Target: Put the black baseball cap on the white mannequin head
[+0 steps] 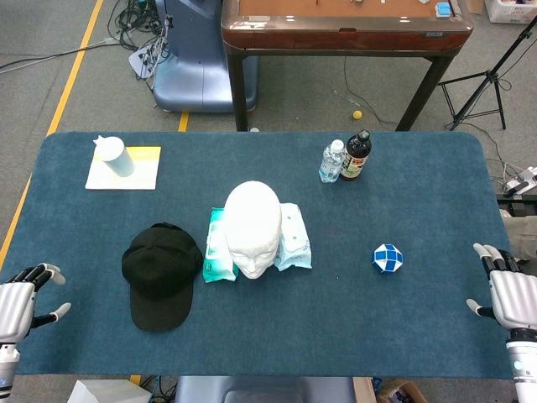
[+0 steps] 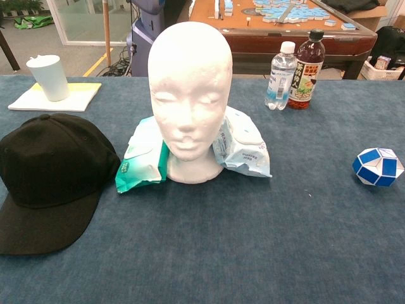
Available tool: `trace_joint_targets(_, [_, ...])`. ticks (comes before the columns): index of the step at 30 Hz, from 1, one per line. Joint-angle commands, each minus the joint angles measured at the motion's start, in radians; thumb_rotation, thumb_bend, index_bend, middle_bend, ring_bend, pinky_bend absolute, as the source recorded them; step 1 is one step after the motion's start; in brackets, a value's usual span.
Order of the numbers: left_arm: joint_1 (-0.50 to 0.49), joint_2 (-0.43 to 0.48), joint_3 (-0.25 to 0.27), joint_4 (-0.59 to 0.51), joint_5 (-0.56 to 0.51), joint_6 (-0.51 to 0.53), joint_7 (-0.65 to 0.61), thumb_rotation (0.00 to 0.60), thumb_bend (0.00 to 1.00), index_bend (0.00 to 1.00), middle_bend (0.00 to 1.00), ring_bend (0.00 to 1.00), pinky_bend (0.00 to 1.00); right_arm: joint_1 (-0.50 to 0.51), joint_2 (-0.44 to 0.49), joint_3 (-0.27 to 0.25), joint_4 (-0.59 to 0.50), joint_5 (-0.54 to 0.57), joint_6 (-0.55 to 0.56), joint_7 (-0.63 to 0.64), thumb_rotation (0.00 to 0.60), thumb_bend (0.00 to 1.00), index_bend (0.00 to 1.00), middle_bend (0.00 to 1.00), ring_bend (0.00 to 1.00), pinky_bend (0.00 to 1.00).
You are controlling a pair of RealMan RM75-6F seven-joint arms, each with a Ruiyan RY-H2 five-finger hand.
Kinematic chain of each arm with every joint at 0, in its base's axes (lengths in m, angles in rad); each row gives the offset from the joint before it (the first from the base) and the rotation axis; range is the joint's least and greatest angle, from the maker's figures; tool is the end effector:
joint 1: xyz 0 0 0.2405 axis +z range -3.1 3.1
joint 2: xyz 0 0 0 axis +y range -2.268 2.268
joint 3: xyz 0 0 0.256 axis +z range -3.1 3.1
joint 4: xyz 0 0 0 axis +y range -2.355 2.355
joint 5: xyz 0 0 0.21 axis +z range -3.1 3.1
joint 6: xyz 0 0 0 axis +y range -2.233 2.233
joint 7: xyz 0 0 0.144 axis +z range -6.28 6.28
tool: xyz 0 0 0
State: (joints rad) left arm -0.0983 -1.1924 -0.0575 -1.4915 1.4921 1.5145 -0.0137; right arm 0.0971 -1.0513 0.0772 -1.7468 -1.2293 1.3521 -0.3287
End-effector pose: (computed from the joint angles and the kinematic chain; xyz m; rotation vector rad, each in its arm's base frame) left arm -0.3243 0.1883 0.1524 -1.3657 -0.8455 -0.9117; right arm -0.3261 -0.1835 0.1658 1.3451 -0.9180 0.5309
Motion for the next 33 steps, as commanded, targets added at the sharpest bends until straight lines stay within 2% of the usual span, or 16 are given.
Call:
trace_joint_targets(1, [0.004, 0.004, 0.000, -0.007, -0.010, -0.004, 0.011, 0.600, 0.10, 0.53, 0.39, 0.35, 0.46, 0.009, 0.000, -0.002, -0.004, 0.006, -0.013, -0.012, 0.600, 0.00, 0.00, 0.17, 0.13, 0.31])
trace_joint_targets(17, [0.018, 0.006, 0.010, -0.043, 0.026, 0.032, 0.051, 0.600, 0.10, 0.52, 0.42, 0.36, 0.47, 0.036, 0.011, -0.001, -0.010, 0.039, -0.060, -0.010, 0.600, 0.00, 0.06, 0.21, 0.13, 0.31])
trace_joint_targets(22, [0.024, 0.004, 0.029, -0.065, 0.050, 0.035, 0.067, 0.600, 0.10, 0.52, 0.43, 0.37, 0.47, 0.044, 0.013, -0.005, -0.006, 0.050, -0.078, -0.012, 0.600, 0.00, 0.06, 0.21, 0.13, 0.31])
trace_joint_targets(27, [0.032, 0.018, 0.061, -0.117, 0.100, 0.043, 0.081, 0.600, 0.10, 0.51, 0.44, 0.37, 0.50, 0.031, 0.021, -0.009, -0.019, 0.036, -0.049, 0.001, 0.600, 0.00, 0.06, 0.21, 0.13, 0.31])
trace_joint_targets(33, [0.047, 0.017, 0.101, -0.187, 0.162, 0.055, 0.126, 0.600, 0.04, 0.51, 0.45, 0.36, 0.50, 0.018, 0.025, -0.009, -0.025, 0.024, -0.021, 0.013, 0.600, 0.00, 0.07, 0.21, 0.13, 0.31])
